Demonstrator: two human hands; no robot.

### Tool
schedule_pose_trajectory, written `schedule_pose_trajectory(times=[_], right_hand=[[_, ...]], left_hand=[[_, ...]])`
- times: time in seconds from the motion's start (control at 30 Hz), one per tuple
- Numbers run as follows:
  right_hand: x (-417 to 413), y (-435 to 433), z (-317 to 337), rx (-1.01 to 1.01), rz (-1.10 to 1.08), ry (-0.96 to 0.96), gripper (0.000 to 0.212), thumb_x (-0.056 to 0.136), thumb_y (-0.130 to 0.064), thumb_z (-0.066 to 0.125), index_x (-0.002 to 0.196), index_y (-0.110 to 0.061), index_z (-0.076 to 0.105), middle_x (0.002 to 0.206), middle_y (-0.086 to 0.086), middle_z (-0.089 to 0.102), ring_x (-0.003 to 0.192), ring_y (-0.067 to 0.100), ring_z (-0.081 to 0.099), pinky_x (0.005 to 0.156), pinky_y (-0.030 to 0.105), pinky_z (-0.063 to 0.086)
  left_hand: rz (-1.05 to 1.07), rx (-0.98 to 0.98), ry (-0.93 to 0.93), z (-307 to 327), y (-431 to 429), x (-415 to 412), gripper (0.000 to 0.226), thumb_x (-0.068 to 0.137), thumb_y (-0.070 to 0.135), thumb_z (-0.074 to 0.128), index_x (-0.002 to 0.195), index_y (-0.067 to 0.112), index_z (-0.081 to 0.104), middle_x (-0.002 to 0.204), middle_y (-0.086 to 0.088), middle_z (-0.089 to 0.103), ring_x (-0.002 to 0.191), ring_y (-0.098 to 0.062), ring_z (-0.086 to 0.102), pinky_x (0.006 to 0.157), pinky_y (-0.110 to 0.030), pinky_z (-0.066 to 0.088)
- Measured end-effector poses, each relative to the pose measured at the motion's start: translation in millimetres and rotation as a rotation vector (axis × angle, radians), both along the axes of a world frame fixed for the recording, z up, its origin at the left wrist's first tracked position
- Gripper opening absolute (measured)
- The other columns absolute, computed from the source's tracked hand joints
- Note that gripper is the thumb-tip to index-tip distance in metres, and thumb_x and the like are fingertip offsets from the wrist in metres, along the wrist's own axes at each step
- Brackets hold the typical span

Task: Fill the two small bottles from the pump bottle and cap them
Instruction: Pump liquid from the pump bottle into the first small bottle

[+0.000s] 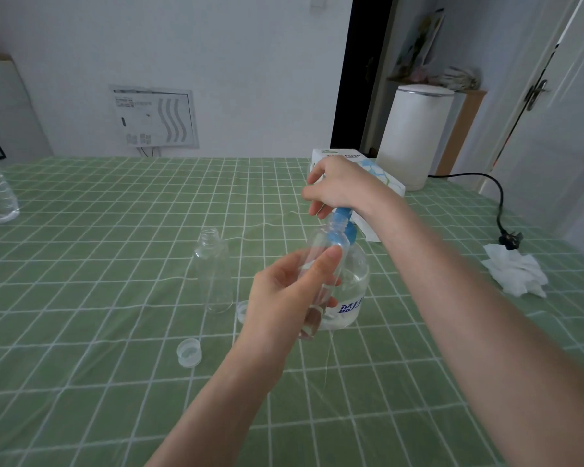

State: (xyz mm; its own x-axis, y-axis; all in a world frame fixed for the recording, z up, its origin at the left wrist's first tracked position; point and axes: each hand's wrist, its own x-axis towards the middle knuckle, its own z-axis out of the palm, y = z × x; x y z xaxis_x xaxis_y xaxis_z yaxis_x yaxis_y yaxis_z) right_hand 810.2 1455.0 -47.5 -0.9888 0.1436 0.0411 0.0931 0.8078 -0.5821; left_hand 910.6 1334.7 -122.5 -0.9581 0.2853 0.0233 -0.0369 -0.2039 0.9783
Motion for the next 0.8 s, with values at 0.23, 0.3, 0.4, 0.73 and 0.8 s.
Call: schedule_pose_trajectory(times=[0.23, 0.3, 0.4, 0.73, 0.8], right_hand=[[-0.2, -0.6, -9.2, 0.022, -0.021, -0.09, 0.027, 0.089, -0.012, 0.057, 0.113, -0.001, 0.062, 0.098, 0.009, 0.076, 0.102, 0.027, 0.07, 0.09, 0.037, 0.053], [-0.1, -0.3, -10.2, 0.023, -0.019, -0.096, 0.027, 0.089, -0.012, 0.056, 0.112, -0.001, 0.063, 0.098, 0.009, 0.076, 0.102, 0.027, 0.07, 0.093, 0.038, 0.053], [0.0, 0.6, -9.5, 0.014, -0.015, -0.071, 0.026, 0.089, -0.012, 0.056, 0.11, -0.001, 0.064, 0.094, 0.009, 0.076, 0.1, 0.027, 0.071, 0.091, 0.037, 0.054], [-1.7, 2.5, -2.7, -0.002, 0.004, -0.01, 0.009, 0.088, -0.012, 0.056, 0.096, -0.01, 0.06, 0.071, 0.001, 0.07, 0.081, 0.019, 0.066, 0.079, 0.031, 0.052], [-2.1, 1.4, -3.0, -0.01, -0.003, -0.036, 0.021, 0.088, -0.012, 0.056, 0.104, -0.001, 0.063, 0.082, 0.006, 0.075, 0.091, 0.024, 0.071, 0.086, 0.035, 0.054]], left_hand=[[0.0, -0.009, -0.019, -1.6, 0.9, -1.2, 0.044, 0.065, 0.05, 0.065, 0.09, 0.014, 0.07, 0.053, 0.009, 0.064, 0.038, 0.0, 0.052, 0.039, -0.01, 0.038], [0.006, -0.009, -0.02, -2.3, 0.8, -0.9, 0.046, 0.064, 0.051, 0.065, 0.09, 0.014, 0.07, 0.053, 0.009, 0.065, 0.039, 0.0, 0.052, 0.039, -0.01, 0.039], [0.006, -0.005, -0.024, -2.3, 1.1, -0.9, 0.046, 0.065, 0.049, 0.065, 0.093, 0.013, 0.07, 0.054, 0.009, 0.065, 0.04, 0.0, 0.053, 0.04, -0.01, 0.039], [0.002, -0.021, 0.012, -0.7, -0.1, -1.8, 0.046, 0.066, 0.052, 0.064, 0.093, 0.015, 0.07, 0.054, 0.01, 0.064, 0.04, 0.0, 0.053, 0.04, -0.01, 0.038], [0.002, -0.02, 0.008, -0.8, 0.3, -2.4, 0.048, 0.066, 0.052, 0.064, 0.094, 0.014, 0.071, 0.054, 0.01, 0.065, 0.039, 0.0, 0.053, 0.04, -0.01, 0.038]])
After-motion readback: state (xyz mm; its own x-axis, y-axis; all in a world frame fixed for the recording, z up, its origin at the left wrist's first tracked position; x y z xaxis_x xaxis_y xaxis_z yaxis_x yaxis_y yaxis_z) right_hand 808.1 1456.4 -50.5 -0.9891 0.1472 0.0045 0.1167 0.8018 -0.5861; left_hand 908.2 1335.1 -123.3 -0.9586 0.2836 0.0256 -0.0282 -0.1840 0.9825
